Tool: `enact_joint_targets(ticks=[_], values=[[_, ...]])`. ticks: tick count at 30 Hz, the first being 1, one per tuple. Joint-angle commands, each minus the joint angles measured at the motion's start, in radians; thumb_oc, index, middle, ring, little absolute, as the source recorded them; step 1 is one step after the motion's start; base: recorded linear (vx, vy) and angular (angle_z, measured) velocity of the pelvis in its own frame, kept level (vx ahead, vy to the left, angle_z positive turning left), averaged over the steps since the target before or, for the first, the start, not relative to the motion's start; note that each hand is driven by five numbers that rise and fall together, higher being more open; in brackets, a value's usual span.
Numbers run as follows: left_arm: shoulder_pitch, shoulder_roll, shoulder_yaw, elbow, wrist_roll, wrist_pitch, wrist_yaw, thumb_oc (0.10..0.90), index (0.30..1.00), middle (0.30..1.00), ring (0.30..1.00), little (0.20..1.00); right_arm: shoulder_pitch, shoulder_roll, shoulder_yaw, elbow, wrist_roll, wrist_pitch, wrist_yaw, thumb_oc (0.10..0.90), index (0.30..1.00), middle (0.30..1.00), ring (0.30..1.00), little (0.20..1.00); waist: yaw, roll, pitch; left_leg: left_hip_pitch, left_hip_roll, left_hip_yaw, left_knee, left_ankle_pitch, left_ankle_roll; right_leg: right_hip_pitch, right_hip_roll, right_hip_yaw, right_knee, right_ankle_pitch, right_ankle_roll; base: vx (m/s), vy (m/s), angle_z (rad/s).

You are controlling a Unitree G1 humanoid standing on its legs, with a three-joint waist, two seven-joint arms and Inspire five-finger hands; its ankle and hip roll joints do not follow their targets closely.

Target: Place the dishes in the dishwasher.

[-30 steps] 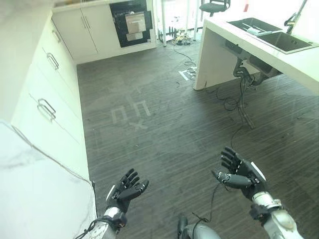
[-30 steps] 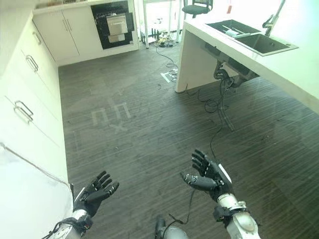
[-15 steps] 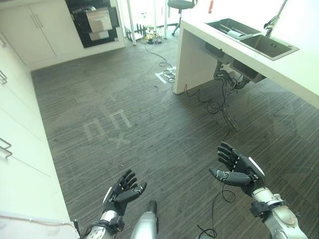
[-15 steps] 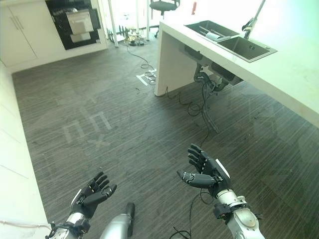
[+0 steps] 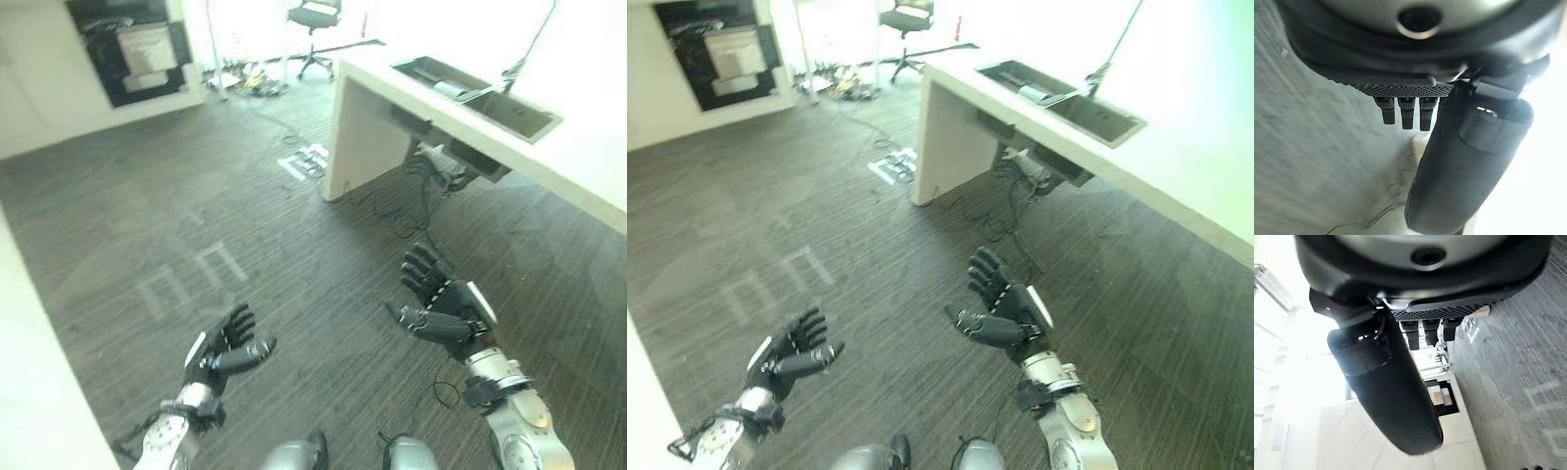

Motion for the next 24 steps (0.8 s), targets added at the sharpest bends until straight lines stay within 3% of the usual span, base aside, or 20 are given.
enact_joint_targets(ticks=[1,2,3,6,9,13,14,16,17,18,19,20,22,24], values=[[-0.054,0.037,0.032,-0.137,-0.015,-0.072,0.0,0.8,0.9,0.9,0.9,0.9,-0.04,-0.059,-0.122,-0.057,0.087,-0.104,0.028,0.8,0.9,0.9,0.9,0.9,-0.007,0.021,-0.022,0.05,0.028,-0.123,-0.005,-0.076,0.098,0.097,0.019,-0.039,-0.194,0.06,0.105,0.17,-0.113,-0.15],[-0.052,0.037,0.033,-0.14,-0.013,-0.071,-0.001,0.8,0.9,0.9,0.9,0.9,-0.037,-0.061,-0.125,-0.057,0.091,-0.105,0.031,0.8,0.9,0.9,0.9,0.9,-0.008,0.015,-0.017,0.047,0.026,-0.108,-0.005,-0.067,0.102,0.075,0.005,-0.048,-0.194,0.073,0.101,0.26,-0.177,-0.53],[-0.046,0.039,0.03,-0.143,-0.013,-0.074,0.01,0.8,0.9,0.9,0.9,0.9,-0.032,-0.068,-0.131,-0.057,0.103,-0.105,0.047,0.8,0.9,0.9,0.9,0.9,-0.013,0.007,-0.006,0.091,0.024,-0.094,-0.005,-0.107,0.097,-0.002,-0.044,-0.049,-0.194,0.097,0.138,0.27,-0.175,-0.66],[-0.036,0.039,0.032,-0.172,-0.033,-0.086,0.015,0.8,0.9,0.9,0.9,0.9,-0.018,-0.066,-0.149,-0.076,0.103,-0.111,0.077,0.8,0.9,0.9,0.9,0.9,-0.024,0.004,0.01,0.138,0.025,-0.065,-0.005,-0.146,0.109,-0.097,-0.101,-0.052,-0.194,0.141,0.161,0.35,-0.186,-0.4],[-0.034,0.04,0.025,-0.197,-0.023,-0.101,0.005,0.8,0.9,0.9,0.9,0.9,-0.007,-0.072,-0.148,-0.09,0.1,-0.125,0.073,0.8,0.9,0.9,0.9,0.9,-0.03,0.008,0.007,0.184,0.033,-0.043,-0.005,-0.188,0.123,-0.069,-0.093,-0.053,-0.194,0.11,0.159,0.39,-0.26,-0.2],[-0.054,0.03,0.006,-0.205,-0.049,-0.092,0.005,0.8,0.9,0.9,0.9,0.9,-0.029,-0.089,-0.144,-0.09,0.091,-0.121,0.029,0.8,0.9,0.9,0.9,0.9,-0.045,0.003,-0.036,0.255,0.036,-0.036,-0.005,-0.23,0.123,-0.036,-0.078,-0.054,-0.194,0.126,0.158,0.37,-0.28,0.13],[-0.056,0.023,0.0,-0.208,-0.059,-0.095,0.01,0.8,0.9,0.9,0.9,0.9,-0.051,-0.1,-0.139,-0.084,0.087,-0.111,0.022,0.8,0.9,0.9,0.9,0.9,-0.046,0.01,-0.053,0.286,0.048,-0.03,-0.005,-0.219,0.111,-0.017,-0.065,-0.061,-0.194,0.11,0.147,0.42,-0.34,0.17],[-0.052,0.016,0.0,-0.217,-0.068,-0.1,0.017,0.8,0.9,0.9,0.9,0.9,-0.067,-0.116,-0.136,-0.078,0.077,-0.113,0.031,0.8,0.9,0.9,0.9,0.9,-0.044,0.019,-0.068,0.313,0.067,-0.019,-0.005,-0.136,0.085,0.0,-0.043,-0.057,-0.194,0.076,0.122,0.35,-0.31,0.09],[-0.045,0.011,0.003,-0.218,-0.073,-0.109,0.02,0.8,0.9,0.9,0.9,0.9,-0.07,-0.124,-0.138,-0.078,0.072,-0.117,0.048,0.8,0.9,0.9,0.9,0.9,-0.039,0.017,-0.073,0.323,0.072,-0.016,-0.005,-0.062,0.061,0.014,-0.035,-0.052,-0.194,0.055,0.104,0.32,-0.374,0.03],[-0.036,0.0,0.006,-0.218,-0.081,-0.123,0.024,0.8,0.9,0.9,0.9,0.9,-0.072,-0.139,-0.14,-0.079,0.065,-0.119,0.068,0.8,0.9,0.9,0.9,0.9,-0.027,-0.004,-0.073,0.328,0.06,0.001,0.022,0.076,0.033,0.031,-0.039,-0.04,-0.194,0.038,0.068,0.26,-0.34,-0.09],[-0.032,-0.004,0.007,-0.218,-0.082,-0.129,0.025,0.8,0.9,0.9,0.9,0.9,-0.073,-0.145,-0.141,-0.079,0.069,-0.12,0.075,0.8,0.9,0.9,0.9,0.9,-0.023,-0.006,-0.068,0.303,0.066,-0.001,0.068,0.107,0.018,0.045,-0.033,-0.034,-0.194,0.026,0.057,0.24,-0.358,-0.31],[-0.024,-0.02,0.007,-0.217,-0.08,-0.149,0.024,0.8,0.9,0.9,0.9,0.9,-0.074,-0.154,-0.139,-0.079,0.074,-0.124,0.094,0.8,0.9,0.9,0.9,0.9,-0.01,-0.016,-0.055,0.202,0.068,-0.016,0.259,0.144,-0.003,0.076,-0.026,-0.02,-0.194,-0.001,0.031,0.18,-0.252,-0.51],[-0.001,-0.04,0.015,-0.224,-0.076,-0.19,0.009,0.8,0.9,0.9,0.9,0.9,-0.067,-0.158,-0.139,-0.075,0.06,-0.137,0.118,0.8,0.9,0.9,0.9,0.9,0.006,-0.02,-0.033,0.051,0.106,-0.016,0.455,0.15,-0.008,0.117,-0.015,-0.017,-0.194,-0.034,0.001,0.21,-0.238,-0.53],[-0.003,-0.043,0.027,-0.229,-0.079,-0.214,0.002,0.8,0.9,0.9,0.9,0.9,-0.071,-0.165,-0.134,-0.083,0.059,-0.139,0.113,0.8,0.9,0.9,0.9,0.9,0.018,-0.027,-0.013,0.005,0.108,0.002,0.393,0.111,0.02,0.138,-0.011,-0.007,-0.194,-0.044,0.005,0.2,-0.101,-0.5]])
